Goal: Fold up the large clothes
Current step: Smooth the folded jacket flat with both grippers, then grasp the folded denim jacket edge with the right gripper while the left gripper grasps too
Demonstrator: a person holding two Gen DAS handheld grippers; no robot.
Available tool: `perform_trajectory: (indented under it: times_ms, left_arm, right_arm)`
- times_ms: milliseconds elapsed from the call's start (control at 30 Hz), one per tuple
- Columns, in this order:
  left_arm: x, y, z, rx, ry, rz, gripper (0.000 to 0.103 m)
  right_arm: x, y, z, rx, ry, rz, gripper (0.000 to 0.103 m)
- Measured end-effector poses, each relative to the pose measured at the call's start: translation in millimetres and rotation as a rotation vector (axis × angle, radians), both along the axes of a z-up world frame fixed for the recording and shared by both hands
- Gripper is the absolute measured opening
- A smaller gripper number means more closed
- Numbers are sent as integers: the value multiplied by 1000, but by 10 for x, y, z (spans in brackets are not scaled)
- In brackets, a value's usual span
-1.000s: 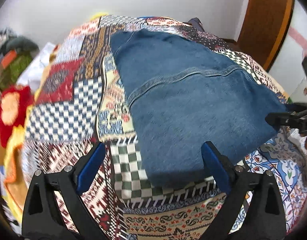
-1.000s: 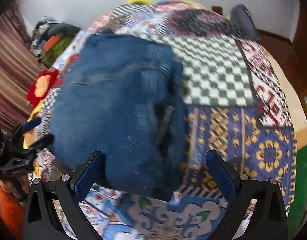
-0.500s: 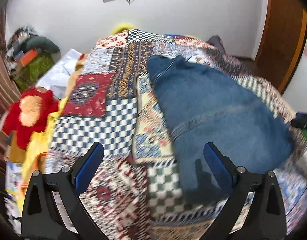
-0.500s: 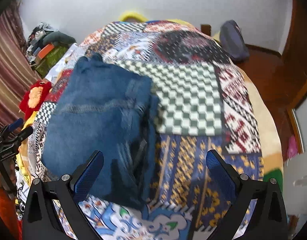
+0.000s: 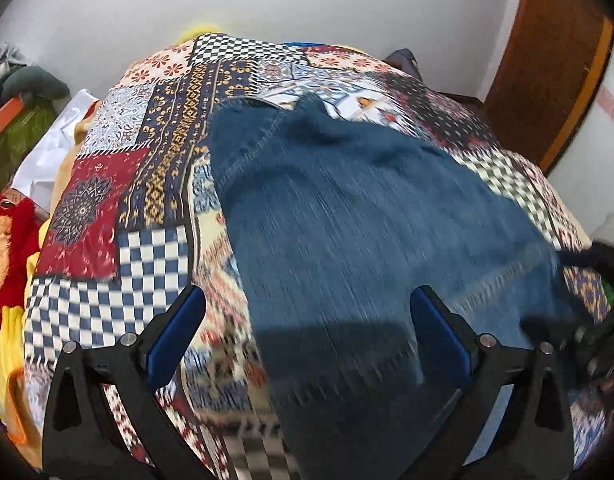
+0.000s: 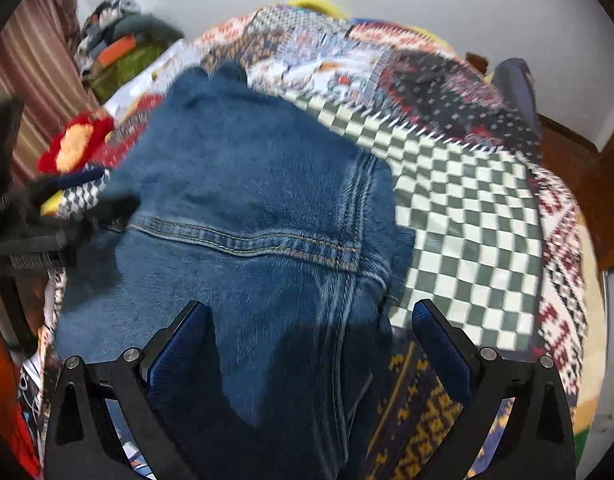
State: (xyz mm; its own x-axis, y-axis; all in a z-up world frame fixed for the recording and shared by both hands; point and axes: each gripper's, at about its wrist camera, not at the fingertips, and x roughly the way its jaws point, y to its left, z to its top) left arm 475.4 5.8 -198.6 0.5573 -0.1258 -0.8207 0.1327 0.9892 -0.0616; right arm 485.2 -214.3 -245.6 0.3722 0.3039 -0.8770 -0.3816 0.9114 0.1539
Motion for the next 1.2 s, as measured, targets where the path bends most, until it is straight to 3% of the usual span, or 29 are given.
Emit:
perform_trajectory:
  times_ms: [67,233,300,367,500,700,933,1033,1200]
  left_arm:
    - [161,75,8,-56,17,-9,103]
    - [567,147,-7,-102,51,-22,103]
    - [729,169,-18,-99,56,-1,103]
    - [864,189,-36,-47,55,46,103]
    - [1010,279,-62,-78,84,47,103]
    - [831,257,288,82,-28,98,103]
    - [458,398,575,-31,-38,34,103]
    - [272,438,548,-75,-9,16,103]
    - [2,477,351,-147,61,-3,103]
  right_arm:
    - [105,-25,-10,41,24,3,102]
    - [376,-101,93,56,-8,-49,102]
    - [546,-119,94,71,8,-53,102]
    - [704,-151,52,81,38,-75,102]
    - [911,-227,-58,111,95,-111,102]
    - [897,-394,154,142,42,-184,102]
    - [632,-477,528,205,-14,-149,102]
    - [490,-476,486,205,17,-123,102]
    - [279,-459,153,169,117,-94,102]
